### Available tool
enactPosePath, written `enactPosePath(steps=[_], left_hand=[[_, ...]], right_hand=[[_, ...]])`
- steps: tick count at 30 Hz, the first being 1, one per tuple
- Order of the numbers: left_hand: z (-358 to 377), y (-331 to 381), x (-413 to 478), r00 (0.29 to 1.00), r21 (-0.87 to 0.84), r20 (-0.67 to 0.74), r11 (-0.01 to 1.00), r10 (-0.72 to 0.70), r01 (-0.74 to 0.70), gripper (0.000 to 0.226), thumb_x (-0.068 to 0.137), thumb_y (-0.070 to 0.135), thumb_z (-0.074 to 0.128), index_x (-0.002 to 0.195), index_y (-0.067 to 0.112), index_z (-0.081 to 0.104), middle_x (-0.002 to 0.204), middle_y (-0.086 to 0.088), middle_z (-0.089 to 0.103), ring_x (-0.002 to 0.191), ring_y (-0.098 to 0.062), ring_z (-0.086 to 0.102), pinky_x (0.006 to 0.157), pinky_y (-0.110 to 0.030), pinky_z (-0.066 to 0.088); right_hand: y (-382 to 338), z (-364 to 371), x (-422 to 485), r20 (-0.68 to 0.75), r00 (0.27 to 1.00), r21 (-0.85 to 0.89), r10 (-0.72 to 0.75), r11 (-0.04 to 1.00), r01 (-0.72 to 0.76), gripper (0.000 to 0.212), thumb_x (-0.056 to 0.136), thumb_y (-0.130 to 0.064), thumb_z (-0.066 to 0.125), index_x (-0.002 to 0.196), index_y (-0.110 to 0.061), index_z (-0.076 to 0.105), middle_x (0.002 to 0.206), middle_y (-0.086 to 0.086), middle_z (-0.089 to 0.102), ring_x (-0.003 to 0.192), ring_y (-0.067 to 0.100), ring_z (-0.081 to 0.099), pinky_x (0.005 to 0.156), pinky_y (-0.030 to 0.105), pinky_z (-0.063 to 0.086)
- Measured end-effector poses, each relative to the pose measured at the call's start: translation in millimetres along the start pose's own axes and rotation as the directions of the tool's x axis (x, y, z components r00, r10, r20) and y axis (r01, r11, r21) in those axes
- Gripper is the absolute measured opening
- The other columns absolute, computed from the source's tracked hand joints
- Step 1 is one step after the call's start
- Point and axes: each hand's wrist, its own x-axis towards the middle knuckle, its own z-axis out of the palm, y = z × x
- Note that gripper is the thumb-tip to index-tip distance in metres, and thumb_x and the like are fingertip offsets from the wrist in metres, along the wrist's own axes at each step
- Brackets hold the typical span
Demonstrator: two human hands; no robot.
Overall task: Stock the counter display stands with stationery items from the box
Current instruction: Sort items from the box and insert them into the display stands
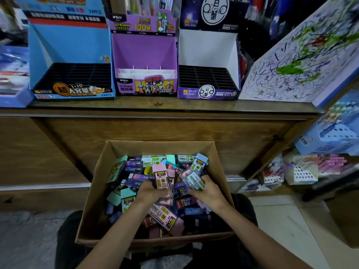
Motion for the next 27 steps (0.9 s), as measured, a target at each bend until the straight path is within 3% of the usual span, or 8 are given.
enactPosePath(steps=[4, 9, 11, 13, 15, 19, 22, 27], left_hand=[[-7, 6, -7, 0.996, -0.085, 0.083, 0.995, -0.043, 0.05, 0.013, 0.084, -0.002, 0.064, 0.095, 0.003, 0.063, 0.094, -0.011, 0.067, 0.072, -0.018, 0.068, 0.059, -0.028, 0.056], [-8, 17, -17, 0.988, -0.161, 0.149, 0.987, 0.032, -0.007, 0.019, 0.093, 0.004, 0.053, 0.111, 0.008, 0.052, 0.105, -0.008, 0.062, 0.086, -0.024, 0.062, 0.073, -0.036, 0.051], [-8, 20, -19, 0.983, -0.268, 0.169, 0.963, 0.065, -0.017, 0.031, 0.094, 0.001, 0.05, 0.124, 0.001, 0.043, 0.117, -0.012, 0.06, 0.086, -0.028, 0.064, 0.071, -0.038, 0.055], [-9, 22, -19, 0.982, -0.383, 0.17, 0.924, 0.084, -0.012, 0.032, 0.092, -0.003, 0.05, 0.12, 0.01, 0.044, 0.097, -0.003, 0.069, 0.078, -0.023, 0.067, 0.061, -0.035, 0.057], [-10, 25, -22, 0.984, -0.475, 0.161, 0.88, 0.082, 0.004, 0.029, 0.089, 0.003, 0.055, 0.112, 0.016, 0.044, 0.081, 0.001, 0.071, 0.073, -0.021, 0.069, 0.052, -0.031, 0.055], [-13, 29, -24, 0.978, -0.488, 0.124, 0.869, 0.17, -0.089, 0.058, 0.073, 0.041, 0.071, 0.119, 0.011, 0.051, 0.108, -0.007, 0.07, 0.095, -0.025, 0.069, 0.072, -0.038, 0.057], [-14, 34, -24, 0.975, -0.492, 0.059, 0.856, 0.213, -0.157, 0.061, 0.071, 0.028, 0.076, 0.123, 0.006, 0.052, 0.105, -0.01, 0.072, 0.092, -0.023, 0.07, 0.069, -0.035, 0.057], [-19, 48, -24, 0.969, -0.517, -0.01, 0.829, 0.245, -0.215, 0.059, 0.07, 0.021, 0.077, 0.123, 0.01, 0.052, 0.107, -0.015, 0.07, 0.091, -0.028, 0.069, 0.069, -0.036, 0.056]], right_hand=[[-19, 1, 0, 0.068, 0.997, 0.255, 0.033, 0.966, -0.049, 0.036, 0.082, -0.011, 0.071, 0.11, 0.0, 0.052, 0.087, 0.003, 0.064, 0.071, 0.01, 0.061, 0.057, 0.017, 0.049], [-43, 8, -4, 0.154, 0.987, 0.275, -0.044, 0.962, 0.0, 0.038, 0.082, -0.013, 0.071, 0.11, -0.001, 0.049, 0.082, 0.011, 0.062, 0.073, 0.026, 0.06, 0.06, 0.026, 0.049], [-53, 12, -3, 0.144, 0.987, 0.246, -0.072, 0.969, 0.034, 0.045, 0.081, -0.019, 0.072, 0.114, -0.001, 0.048, 0.091, 0.009, 0.066, 0.083, 0.026, 0.063, 0.07, 0.031, 0.053], [-62, 14, -5, 0.128, 0.987, 0.184, -0.097, 0.98, 0.073, 0.058, 0.078, -0.028, 0.075, 0.123, -0.004, 0.046, 0.109, 0.009, 0.065, 0.1, 0.024, 0.063, 0.088, 0.041, 0.052], [-71, 15, -7, 0.11, 0.983, 0.153, -0.151, 0.979, 0.133, 0.053, 0.077, -0.03, 0.075, 0.119, -0.009, 0.05, 0.107, 0.006, 0.066, 0.098, 0.019, 0.064, 0.088, 0.043, 0.052], [-84, 16, -9, 0.078, 0.96, -0.062, -0.269, 0.96, 0.274, 0.045, 0.078, -0.035, 0.073, 0.114, -0.015, 0.056, 0.108, 0.001, 0.059, 0.101, 0.017, 0.059, 0.087, 0.034, 0.05], [-93, 14, -10, 0.106, 0.939, -0.23, -0.328, 0.911, 0.343, 0.072, 0.079, -0.045, 0.069, 0.138, -0.015, 0.041, 0.13, -0.002, 0.046, 0.123, 0.014, 0.044, 0.097, 0.024, 0.037], [-113, -6, -14, 0.204, 0.897, -0.231, -0.393, 0.871, 0.434, 0.08, 0.081, -0.054, 0.062, 0.146, -0.024, 0.028, 0.141, -0.004, 0.036, 0.133, 0.011, 0.033, 0.107, 0.026, 0.029]])
